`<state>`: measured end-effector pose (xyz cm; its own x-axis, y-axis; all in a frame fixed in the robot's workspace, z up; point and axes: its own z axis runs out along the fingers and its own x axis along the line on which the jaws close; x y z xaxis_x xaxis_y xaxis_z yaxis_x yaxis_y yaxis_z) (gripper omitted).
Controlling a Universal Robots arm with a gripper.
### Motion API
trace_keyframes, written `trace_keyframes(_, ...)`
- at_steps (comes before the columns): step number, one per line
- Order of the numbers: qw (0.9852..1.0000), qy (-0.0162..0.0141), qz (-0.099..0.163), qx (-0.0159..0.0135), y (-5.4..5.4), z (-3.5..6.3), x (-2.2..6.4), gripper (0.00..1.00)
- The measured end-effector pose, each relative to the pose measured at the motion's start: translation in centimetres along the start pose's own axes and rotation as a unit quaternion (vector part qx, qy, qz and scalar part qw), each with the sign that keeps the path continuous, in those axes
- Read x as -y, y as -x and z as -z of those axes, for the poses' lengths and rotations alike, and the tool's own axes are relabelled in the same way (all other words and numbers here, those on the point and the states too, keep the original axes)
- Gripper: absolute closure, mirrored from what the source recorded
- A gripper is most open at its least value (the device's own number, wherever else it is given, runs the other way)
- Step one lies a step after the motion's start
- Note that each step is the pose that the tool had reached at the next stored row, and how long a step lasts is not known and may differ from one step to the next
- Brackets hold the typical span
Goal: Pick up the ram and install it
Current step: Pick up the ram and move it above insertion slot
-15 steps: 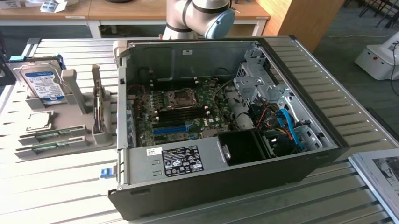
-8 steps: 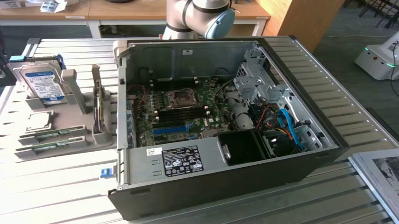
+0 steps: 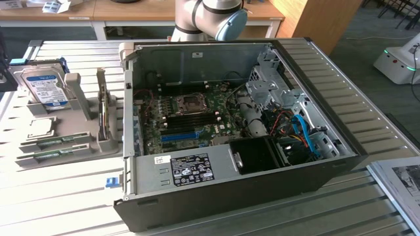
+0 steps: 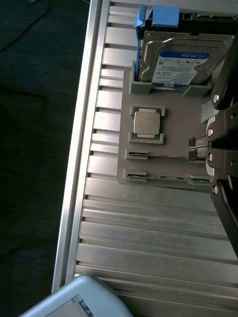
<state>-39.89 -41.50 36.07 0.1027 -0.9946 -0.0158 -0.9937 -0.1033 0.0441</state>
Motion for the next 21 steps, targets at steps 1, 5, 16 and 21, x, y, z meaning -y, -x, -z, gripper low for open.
trace_keyframes(1, 1.0, 0.0, 0.0, 0.0, 0.0, -0.03, 0.0, 0.9)
trace_keyframes(5, 1.0, 0.0, 0.0, 0.0, 0.0, -0.17, 0.01, 0.9)
trace_keyframes(16, 1.0, 0.0, 0.0, 0.0, -0.01, -0.63, 0.03, 0.9)
trace_keyframes(21, 1.0, 0.0, 0.0, 0.0, -0.01, -0.85, 0.04, 0.9)
